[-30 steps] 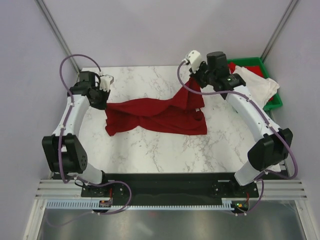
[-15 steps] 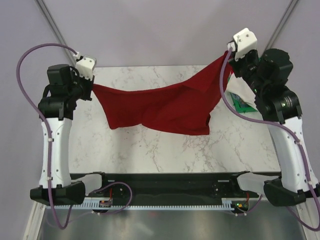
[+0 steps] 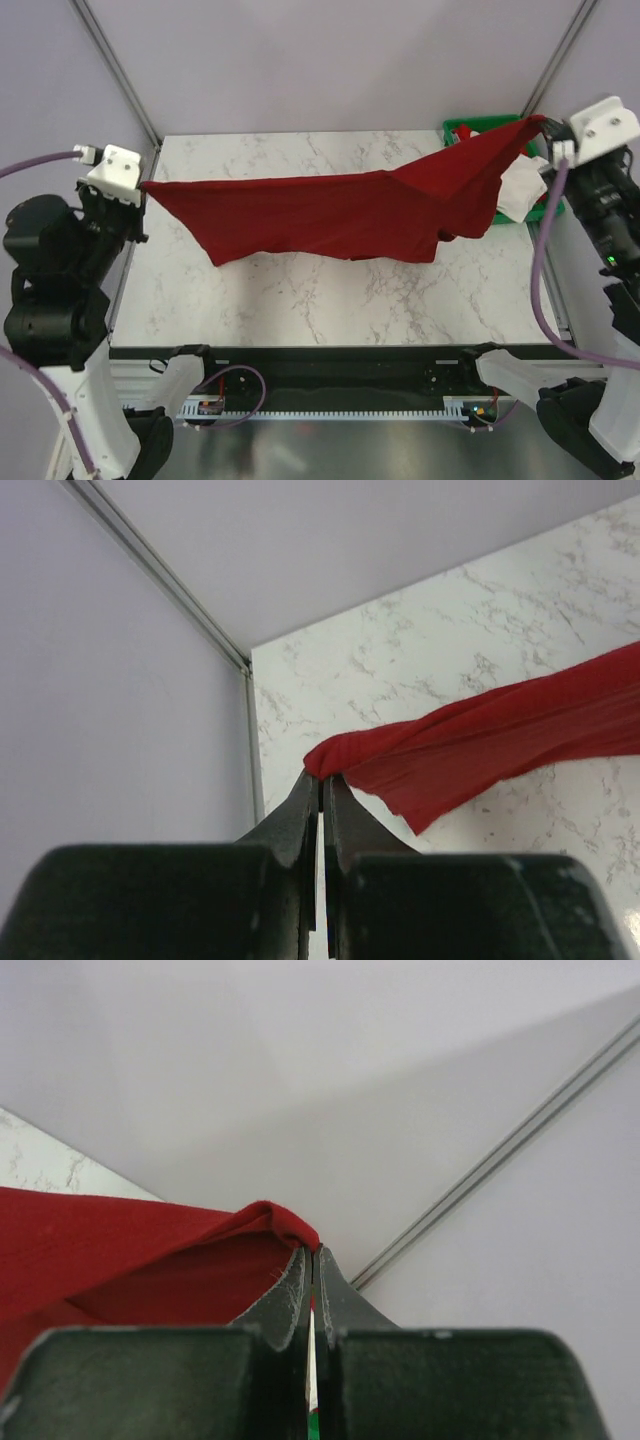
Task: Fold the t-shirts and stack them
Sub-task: Flatten the tshirt out
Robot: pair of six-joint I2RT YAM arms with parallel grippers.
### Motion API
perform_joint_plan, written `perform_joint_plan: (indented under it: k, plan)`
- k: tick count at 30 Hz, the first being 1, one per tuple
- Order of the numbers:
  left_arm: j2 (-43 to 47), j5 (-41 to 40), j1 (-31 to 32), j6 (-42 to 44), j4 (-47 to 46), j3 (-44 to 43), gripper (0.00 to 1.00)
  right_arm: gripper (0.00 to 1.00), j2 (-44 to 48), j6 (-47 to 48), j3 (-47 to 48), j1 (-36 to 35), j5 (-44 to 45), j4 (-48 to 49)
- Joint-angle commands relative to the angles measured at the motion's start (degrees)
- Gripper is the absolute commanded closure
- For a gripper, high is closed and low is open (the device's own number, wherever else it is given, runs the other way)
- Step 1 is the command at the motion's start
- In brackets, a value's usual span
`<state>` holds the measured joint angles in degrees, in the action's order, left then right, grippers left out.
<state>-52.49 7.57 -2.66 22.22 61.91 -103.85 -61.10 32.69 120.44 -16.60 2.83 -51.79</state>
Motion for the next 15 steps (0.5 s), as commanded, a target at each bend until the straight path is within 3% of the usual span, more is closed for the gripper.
perform_joint_plan:
  k: [1, 9, 15]
  plan:
    - [2.3, -1.2, -0.4, 0.6, 5.0, -7.1, 0.98, 1.00, 3.1, 0.3, 5.5, 0.3, 0.2, -4.1]
    - [2.9, -3.4, -0.3, 1.1, 7.3, -18.7, 0.98, 1.00, 4.1, -0.3, 16.7, 1.7, -0.6, -6.8]
    - [-2.1, -5.7, -0.3, 1.2, 2.4, -22.7, 0.98, 1.00, 0.1, 1.3, 18.0, 2.0, 0.8, -0.8]
